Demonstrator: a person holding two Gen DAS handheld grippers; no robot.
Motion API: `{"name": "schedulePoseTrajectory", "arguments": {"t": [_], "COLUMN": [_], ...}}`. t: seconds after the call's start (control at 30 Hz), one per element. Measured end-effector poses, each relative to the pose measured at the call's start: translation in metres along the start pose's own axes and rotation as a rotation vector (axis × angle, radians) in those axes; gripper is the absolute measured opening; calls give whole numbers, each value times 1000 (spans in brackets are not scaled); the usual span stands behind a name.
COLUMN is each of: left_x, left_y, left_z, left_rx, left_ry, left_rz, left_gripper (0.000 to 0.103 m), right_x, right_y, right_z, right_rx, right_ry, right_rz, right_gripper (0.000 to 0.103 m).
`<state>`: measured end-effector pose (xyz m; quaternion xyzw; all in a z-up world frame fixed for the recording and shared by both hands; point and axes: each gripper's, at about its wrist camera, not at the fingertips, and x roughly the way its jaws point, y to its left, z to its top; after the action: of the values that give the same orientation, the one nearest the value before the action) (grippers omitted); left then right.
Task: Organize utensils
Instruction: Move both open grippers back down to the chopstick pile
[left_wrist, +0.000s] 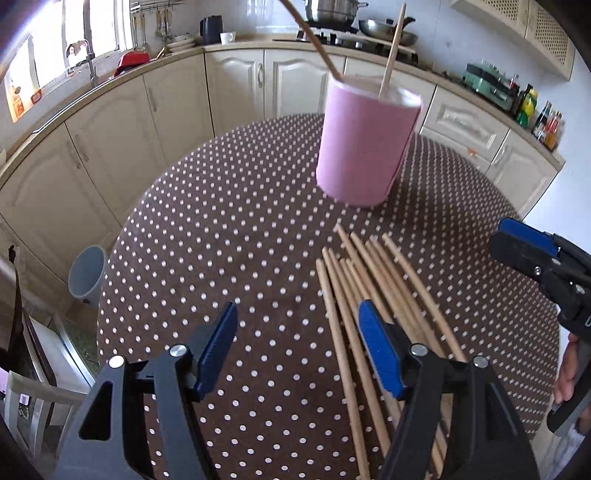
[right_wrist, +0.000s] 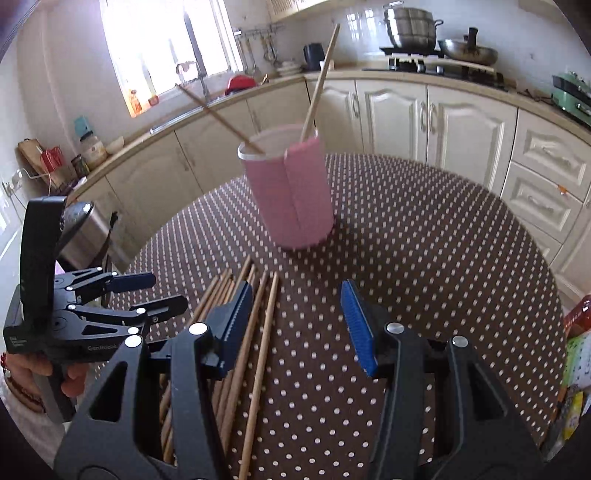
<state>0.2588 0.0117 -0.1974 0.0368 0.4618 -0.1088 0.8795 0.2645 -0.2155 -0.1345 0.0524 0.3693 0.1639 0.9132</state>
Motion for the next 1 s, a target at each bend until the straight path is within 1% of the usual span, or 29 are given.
{"name": "schedulePoseTrajectory", "arguments": {"t": [0.23, 0.3, 0.37, 0.4, 0.43, 0.5, 0.57, 0.6, 0.67, 0.7, 0.77, 0.83, 0.9, 0.97, 1.0], "left_x": [18, 19, 19, 20, 23, 23, 25, 26, 26, 26, 26, 28, 32, 33, 35], "left_y": [-6, 0, 5, 6, 5, 2, 1, 0, 0, 1, 0, -2, -5, -6, -5], "left_z": [-10, -10, -9, -10, -9, -9, -8, -6, -5, -5, -1, 1, 10, 12, 13], "left_rx": [33, 0, -26, -21, -9, 13, 10, 4, -1, -2, 1, 5, 2, 6, 7], "left_ry": [35, 39, 43, 47, 46, 46, 47, 49, 51, 50, 52, 56, 59, 59, 59], "left_rz": [40, 17, 11, 25, 44, 72, 75, 74, 73, 74, 73, 73, 71, 69, 69], "left_gripper": [67, 67, 67, 65, 61, 61, 60, 59, 56, 55, 52, 52, 51, 51, 51], "right_x": [14, 20, 26, 28, 31, 40, 49, 53, 58, 60, 63, 68, 70, 69, 70], "right_y": [0, 1, 3, 4, 5, 10, 14, 16, 19, 21, 24, 28, 32, 36, 38], "right_z": [-10, -12, -14, -14, -15, -15, -16, -16, -15, -14, -11, -7, -4, -1, 1], "right_rx": [-1, -10, -24, -29, -36, -56, -83, -93, -103, -108, -119, -128, -129, -138, -139], "right_ry": [60, 74, 98, 105, 119, 147, 181, 192, 203, 207, 215, 221, 226, 218, 227], "right_rz": [13, 11, -1, -4, -10, -34, -63, -69, -65, -62, -61, -56, -45, -59, -46], "right_gripper": [50, 50, 50, 50, 50, 50, 50, 48, 38, 37, 35, 35, 35, 35, 35]}}
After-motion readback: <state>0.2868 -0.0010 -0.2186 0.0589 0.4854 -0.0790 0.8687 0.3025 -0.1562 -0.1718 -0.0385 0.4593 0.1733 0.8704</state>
